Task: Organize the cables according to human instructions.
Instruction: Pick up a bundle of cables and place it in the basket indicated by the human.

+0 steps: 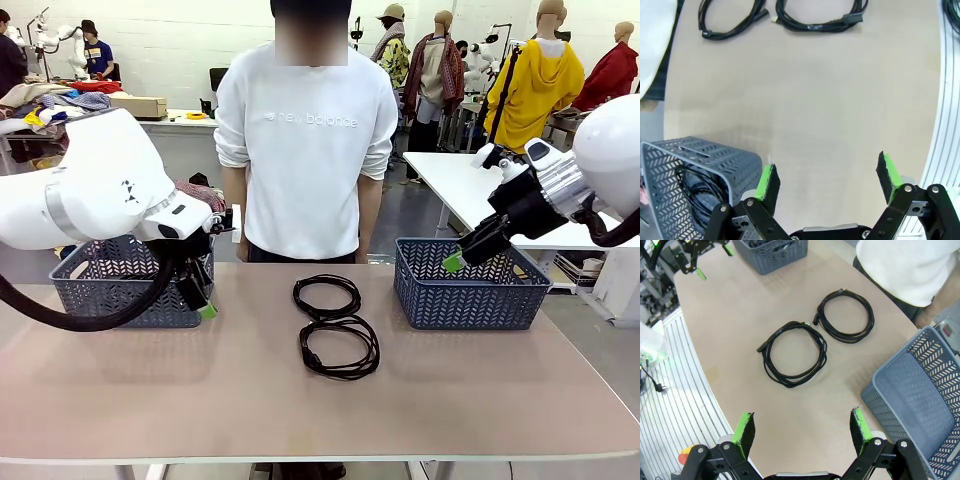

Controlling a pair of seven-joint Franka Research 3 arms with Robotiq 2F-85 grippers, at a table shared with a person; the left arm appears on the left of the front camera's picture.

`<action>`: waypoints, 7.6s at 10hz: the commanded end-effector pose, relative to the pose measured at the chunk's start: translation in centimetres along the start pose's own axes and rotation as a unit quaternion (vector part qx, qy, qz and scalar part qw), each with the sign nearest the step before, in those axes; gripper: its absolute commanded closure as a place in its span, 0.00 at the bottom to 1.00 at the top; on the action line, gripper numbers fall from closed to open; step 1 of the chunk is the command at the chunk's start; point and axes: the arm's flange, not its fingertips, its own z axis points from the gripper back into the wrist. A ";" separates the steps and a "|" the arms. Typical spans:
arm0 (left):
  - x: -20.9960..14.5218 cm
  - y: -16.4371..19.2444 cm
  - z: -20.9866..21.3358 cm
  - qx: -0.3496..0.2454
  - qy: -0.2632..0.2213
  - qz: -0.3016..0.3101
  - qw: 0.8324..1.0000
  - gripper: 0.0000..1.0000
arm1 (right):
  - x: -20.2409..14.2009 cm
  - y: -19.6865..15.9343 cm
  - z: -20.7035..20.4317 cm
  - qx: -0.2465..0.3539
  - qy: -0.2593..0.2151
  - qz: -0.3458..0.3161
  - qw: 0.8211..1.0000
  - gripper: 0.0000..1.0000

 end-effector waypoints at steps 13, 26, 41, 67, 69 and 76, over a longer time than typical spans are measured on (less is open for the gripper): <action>0.1 0.2 0.2 0.002 -0.001 0.000 1.000 0.00 | 0.0 -0.1 -0.1 0.007 -0.009 -0.001 1.000 0.00; 2.9 0.8 -0.4 -0.002 0.028 -0.115 0.993 0.00 | 0.0 -0.1 -0.1 0.007 -0.009 -0.001 1.000 0.00; 17.3 -1.4 -11.8 -0.073 0.115 -0.435 0.890 0.00 | 0.0 -0.1 -0.1 0.007 -0.009 -0.001 1.000 0.00; 18.2 1.1 -20.3 -0.121 0.115 -0.674 0.720 0.00 | 0.0 -0.1 -0.1 0.007 -0.009 -0.001 1.000 0.00; 18.0 1.3 -20.7 -0.124 0.113 -0.673 0.721 0.00 | 0.0 -0.1 -0.1 0.007 -0.009 -0.001 1.000 0.00; 17.8 1.6 -21.2 -0.131 0.110 -0.672 0.721 0.40 | 0.0 -0.1 -0.1 0.007 -0.009 -0.001 1.000 0.00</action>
